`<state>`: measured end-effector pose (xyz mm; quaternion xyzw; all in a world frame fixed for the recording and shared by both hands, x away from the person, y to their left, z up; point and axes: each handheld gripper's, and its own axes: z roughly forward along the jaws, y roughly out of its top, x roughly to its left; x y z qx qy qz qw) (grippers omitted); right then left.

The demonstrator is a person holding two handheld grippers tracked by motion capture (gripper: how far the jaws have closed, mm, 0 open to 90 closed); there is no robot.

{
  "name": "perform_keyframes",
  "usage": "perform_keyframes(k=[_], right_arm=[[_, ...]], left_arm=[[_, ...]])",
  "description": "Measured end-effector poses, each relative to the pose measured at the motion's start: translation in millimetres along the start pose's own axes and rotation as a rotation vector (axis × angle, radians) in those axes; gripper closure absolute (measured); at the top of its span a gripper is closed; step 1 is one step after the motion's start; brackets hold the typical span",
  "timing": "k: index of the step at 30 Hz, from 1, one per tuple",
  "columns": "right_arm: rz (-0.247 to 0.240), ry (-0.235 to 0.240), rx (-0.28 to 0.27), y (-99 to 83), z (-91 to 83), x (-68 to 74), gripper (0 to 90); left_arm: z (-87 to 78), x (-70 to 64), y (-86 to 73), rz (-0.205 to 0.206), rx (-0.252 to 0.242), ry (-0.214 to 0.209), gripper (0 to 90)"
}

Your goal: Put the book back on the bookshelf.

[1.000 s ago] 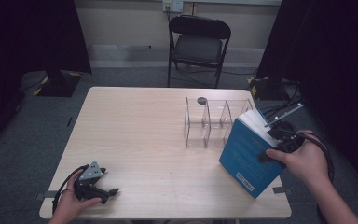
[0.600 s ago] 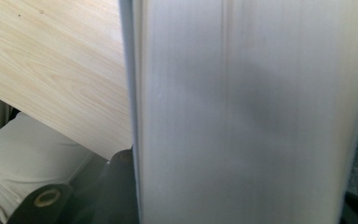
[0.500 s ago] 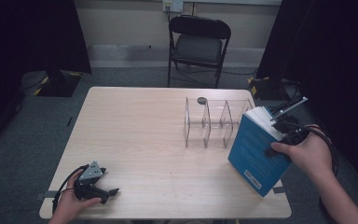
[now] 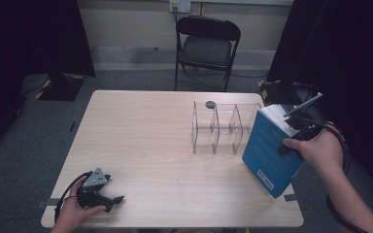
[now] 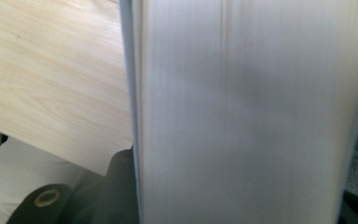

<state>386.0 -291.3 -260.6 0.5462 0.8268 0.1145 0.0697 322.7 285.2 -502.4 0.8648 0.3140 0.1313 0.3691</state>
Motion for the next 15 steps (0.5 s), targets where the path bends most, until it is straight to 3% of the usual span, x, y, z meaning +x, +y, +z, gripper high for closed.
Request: perform_keyframes(k=[6,15], right_arm=[[0.044,-0.011,-0.002,6.9,3.1,-3.0,61.7],[0.073,-0.018,-0.013,18.2,6.2,-2.2,61.7]], left_arm=[[0.0,0.0,0.0,-0.001,0.000,0.000,3.4],[0.0,0.0,0.0,0.000,0.000,0.000,3.4]])
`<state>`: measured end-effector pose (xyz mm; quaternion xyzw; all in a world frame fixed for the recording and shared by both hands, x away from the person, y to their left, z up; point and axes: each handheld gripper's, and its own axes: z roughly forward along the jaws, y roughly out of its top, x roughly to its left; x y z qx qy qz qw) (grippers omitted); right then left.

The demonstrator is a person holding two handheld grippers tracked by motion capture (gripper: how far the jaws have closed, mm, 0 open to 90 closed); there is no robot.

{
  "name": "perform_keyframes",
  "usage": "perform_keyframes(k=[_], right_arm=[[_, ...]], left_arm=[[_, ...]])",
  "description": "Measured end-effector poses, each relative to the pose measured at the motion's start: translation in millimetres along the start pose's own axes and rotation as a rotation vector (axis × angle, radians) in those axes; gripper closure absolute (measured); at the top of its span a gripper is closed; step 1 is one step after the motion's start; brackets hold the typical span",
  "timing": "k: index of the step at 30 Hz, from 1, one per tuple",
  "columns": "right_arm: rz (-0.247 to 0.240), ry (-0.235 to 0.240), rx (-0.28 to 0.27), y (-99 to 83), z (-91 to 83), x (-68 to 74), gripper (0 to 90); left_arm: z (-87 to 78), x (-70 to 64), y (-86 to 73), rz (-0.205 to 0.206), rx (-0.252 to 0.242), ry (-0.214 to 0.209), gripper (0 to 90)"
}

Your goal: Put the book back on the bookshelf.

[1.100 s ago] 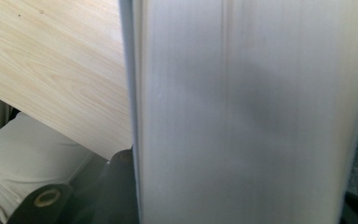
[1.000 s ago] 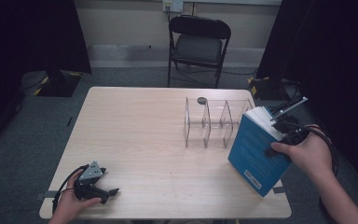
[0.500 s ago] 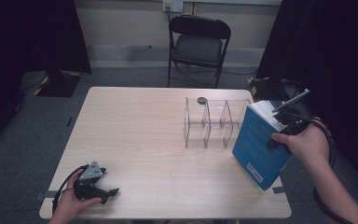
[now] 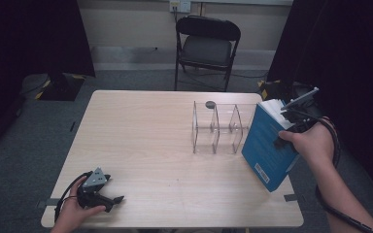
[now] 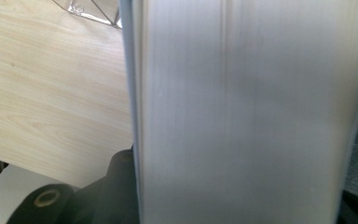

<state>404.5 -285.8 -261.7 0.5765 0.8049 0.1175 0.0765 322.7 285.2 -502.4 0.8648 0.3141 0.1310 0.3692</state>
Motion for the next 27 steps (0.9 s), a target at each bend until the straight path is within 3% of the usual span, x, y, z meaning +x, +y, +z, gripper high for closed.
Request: perform_keyframes(k=[18,27], right_arm=[[0.028,-0.005,-0.006,19.1,3.2,0.1,61.8],[0.036,-0.020,-0.004,37.8,2.4,4.0,61.8]], left_arm=[[0.1,0.0,0.0,0.000,0.000,0.000,3.0],[0.2,-0.5,1.1,0.003,0.019,-0.004,1.6]])
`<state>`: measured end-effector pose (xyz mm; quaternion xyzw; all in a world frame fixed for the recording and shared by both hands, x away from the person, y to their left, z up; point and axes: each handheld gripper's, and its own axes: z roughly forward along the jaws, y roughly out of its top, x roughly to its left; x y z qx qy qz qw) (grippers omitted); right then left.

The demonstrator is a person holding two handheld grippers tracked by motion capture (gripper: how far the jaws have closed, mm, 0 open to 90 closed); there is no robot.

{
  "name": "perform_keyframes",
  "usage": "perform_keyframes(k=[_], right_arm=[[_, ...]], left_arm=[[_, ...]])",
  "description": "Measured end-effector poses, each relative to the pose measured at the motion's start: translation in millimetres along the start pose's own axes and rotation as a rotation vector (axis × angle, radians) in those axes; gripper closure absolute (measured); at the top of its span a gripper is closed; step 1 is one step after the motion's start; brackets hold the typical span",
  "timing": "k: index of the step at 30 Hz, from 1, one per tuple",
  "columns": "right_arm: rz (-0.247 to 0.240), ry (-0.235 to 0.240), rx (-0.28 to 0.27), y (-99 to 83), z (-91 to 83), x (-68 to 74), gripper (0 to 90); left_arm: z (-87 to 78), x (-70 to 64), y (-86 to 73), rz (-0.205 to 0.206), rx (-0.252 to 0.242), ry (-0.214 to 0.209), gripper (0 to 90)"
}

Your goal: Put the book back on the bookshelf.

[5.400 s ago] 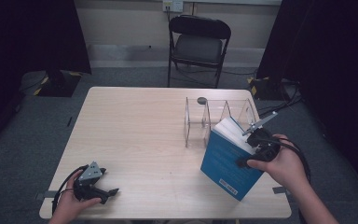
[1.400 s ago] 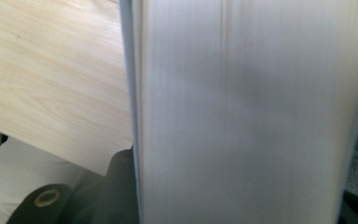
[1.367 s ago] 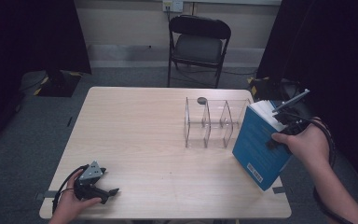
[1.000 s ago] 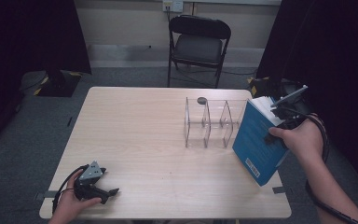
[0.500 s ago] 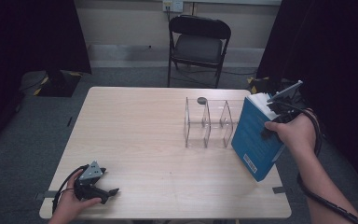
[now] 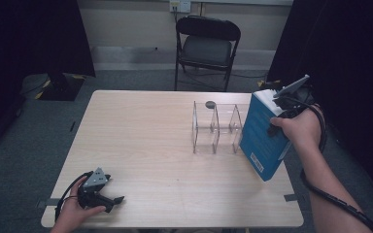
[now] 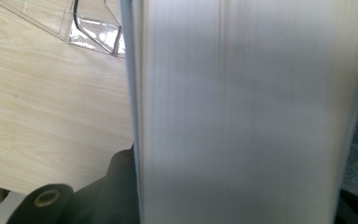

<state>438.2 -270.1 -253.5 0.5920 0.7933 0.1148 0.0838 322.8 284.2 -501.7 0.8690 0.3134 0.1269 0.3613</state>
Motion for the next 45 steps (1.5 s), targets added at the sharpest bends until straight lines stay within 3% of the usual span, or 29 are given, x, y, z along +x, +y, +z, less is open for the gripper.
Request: perform_keyframes(k=[24,45], right_arm=[[0.004,-0.011,-0.007,29.7,5.2,2.8,61.7],[0.067,-0.024,-0.049,52.9,8.4,2.0,61.7]], left_arm=[[0.6,-0.8,0.1,-0.003,-0.005,0.001,0.8],[1.0,-0.8,0.3,-0.004,-0.002,-0.003,0.1]])
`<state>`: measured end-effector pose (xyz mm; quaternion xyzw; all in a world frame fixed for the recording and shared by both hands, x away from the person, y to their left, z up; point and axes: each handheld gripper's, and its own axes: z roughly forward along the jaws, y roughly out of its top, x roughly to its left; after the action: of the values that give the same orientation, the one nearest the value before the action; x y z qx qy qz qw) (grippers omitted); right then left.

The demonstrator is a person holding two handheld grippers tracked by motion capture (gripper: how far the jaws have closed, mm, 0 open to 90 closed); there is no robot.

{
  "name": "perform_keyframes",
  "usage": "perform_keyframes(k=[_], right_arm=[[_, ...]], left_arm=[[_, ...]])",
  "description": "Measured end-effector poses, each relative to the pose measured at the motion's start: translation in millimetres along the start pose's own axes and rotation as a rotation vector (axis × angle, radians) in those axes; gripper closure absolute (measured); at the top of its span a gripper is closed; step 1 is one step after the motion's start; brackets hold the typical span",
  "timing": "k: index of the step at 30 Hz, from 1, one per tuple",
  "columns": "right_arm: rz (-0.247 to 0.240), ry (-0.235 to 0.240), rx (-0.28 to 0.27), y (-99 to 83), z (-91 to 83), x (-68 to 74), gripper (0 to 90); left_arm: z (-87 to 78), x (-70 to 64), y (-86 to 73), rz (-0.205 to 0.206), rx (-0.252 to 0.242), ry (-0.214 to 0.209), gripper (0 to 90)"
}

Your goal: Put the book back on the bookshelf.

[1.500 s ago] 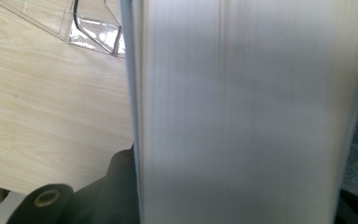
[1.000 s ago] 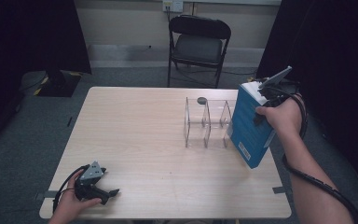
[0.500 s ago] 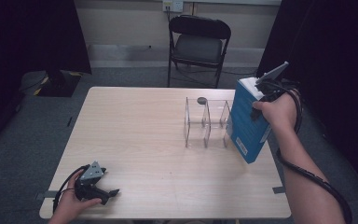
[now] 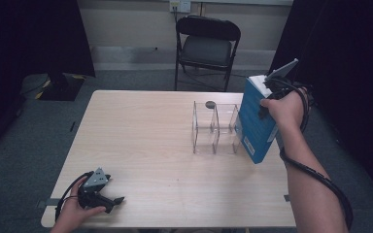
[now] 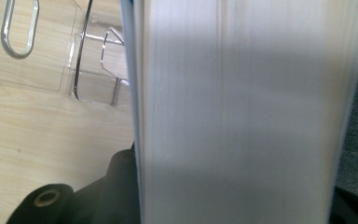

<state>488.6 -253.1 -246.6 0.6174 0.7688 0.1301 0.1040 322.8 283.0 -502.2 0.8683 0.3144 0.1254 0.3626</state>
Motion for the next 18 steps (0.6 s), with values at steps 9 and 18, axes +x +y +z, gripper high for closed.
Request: perform_keyframes(k=[9,18], right_arm=[[0.038,-0.011,-0.014,5.9,6.1,-5.9,61.8],[0.069,-0.014,-0.036,7.6,10.7,-11.8,61.7]], left_arm=[[-0.1,0.0,0.0,0.002,0.001,0.001,0.0],[0.0,-0.1,0.0,0.000,0.000,0.001,0.0]])
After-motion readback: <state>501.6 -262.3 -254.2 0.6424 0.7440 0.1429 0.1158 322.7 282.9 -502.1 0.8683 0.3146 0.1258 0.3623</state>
